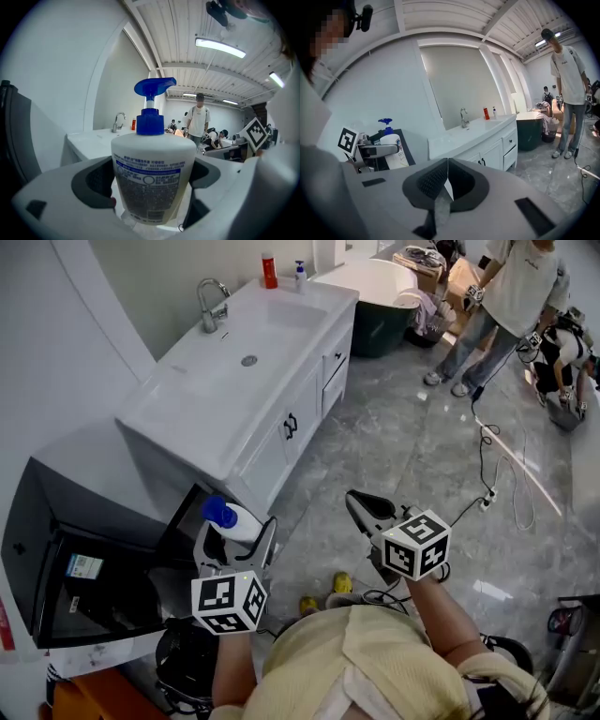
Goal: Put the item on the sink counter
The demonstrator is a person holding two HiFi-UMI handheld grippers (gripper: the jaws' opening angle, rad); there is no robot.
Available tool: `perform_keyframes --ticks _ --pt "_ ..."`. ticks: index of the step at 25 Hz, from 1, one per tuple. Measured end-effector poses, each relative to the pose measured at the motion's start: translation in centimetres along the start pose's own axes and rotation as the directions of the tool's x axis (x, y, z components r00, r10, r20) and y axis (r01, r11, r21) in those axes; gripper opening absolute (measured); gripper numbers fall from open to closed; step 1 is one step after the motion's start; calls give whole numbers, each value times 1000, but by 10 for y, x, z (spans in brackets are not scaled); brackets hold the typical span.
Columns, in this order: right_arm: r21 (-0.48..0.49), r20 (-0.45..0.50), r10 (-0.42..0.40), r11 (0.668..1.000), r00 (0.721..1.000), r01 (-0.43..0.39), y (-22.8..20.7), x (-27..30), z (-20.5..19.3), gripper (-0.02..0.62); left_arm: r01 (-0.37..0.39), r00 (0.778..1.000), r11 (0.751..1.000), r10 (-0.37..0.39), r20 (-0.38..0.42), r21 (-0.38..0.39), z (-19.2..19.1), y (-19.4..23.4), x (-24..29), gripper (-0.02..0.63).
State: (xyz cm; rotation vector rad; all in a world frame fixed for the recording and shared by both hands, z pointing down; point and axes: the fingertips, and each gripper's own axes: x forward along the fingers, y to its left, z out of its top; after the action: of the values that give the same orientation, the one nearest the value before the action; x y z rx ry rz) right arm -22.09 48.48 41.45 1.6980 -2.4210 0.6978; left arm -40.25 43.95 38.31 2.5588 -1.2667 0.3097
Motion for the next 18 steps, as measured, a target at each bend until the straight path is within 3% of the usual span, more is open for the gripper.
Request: perform_keyframes --ticks 18 --pt "-7 -6 28 1000 1000 -28 -73 -4 12 25 -42 999 999 42 -11 -11 6 -42 58 480"
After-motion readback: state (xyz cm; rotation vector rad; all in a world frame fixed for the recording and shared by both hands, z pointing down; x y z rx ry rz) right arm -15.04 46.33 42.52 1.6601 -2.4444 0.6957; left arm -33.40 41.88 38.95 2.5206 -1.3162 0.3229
